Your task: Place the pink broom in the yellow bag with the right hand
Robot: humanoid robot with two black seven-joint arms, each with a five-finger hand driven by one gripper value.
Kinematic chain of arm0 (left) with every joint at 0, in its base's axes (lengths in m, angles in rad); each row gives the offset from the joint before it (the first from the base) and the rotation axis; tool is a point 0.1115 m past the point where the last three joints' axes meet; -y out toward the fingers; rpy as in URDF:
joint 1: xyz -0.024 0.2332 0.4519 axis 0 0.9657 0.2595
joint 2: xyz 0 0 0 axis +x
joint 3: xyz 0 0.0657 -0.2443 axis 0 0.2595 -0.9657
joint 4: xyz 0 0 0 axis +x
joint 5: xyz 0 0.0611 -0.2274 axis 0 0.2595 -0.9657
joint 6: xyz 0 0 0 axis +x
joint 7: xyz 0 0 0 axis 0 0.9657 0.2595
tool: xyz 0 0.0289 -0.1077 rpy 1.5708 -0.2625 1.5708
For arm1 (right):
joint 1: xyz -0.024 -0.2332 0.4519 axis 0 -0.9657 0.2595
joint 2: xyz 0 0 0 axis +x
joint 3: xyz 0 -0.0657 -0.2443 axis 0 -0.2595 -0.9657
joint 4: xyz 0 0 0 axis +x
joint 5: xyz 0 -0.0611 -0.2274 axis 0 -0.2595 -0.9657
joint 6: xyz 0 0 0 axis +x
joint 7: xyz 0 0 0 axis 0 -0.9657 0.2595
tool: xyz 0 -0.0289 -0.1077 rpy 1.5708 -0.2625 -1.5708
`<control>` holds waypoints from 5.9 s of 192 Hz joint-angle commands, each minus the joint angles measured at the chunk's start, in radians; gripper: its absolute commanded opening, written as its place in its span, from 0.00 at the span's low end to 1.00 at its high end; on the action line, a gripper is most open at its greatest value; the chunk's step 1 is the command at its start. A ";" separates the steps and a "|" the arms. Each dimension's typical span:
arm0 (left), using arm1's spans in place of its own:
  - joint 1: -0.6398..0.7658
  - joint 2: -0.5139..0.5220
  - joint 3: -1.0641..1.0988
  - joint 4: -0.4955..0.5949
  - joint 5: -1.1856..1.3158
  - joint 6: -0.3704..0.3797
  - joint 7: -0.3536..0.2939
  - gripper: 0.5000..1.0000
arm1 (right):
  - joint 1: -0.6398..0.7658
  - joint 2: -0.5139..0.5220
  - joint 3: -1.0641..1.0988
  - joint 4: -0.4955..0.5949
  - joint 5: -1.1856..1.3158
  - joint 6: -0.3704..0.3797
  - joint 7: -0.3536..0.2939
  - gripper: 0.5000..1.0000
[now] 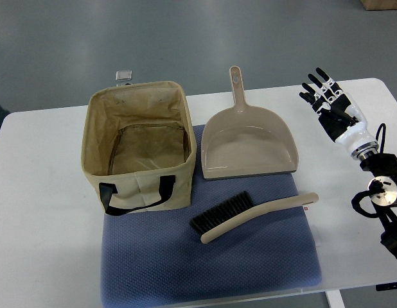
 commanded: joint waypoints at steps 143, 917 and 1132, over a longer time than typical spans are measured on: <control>0.000 0.000 0.000 0.002 0.000 0.001 0.000 1.00 | 0.003 -0.005 0.000 0.000 0.000 0.006 0.002 0.86; 0.000 0.000 0.000 0.002 0.000 0.001 0.000 1.00 | 0.069 -0.542 -0.871 0.541 -1.258 -0.398 0.104 0.25; 0.000 0.000 0.000 0.002 0.000 0.001 0.000 1.00 | 0.431 -0.670 -0.805 0.456 -1.069 -0.563 0.113 0.00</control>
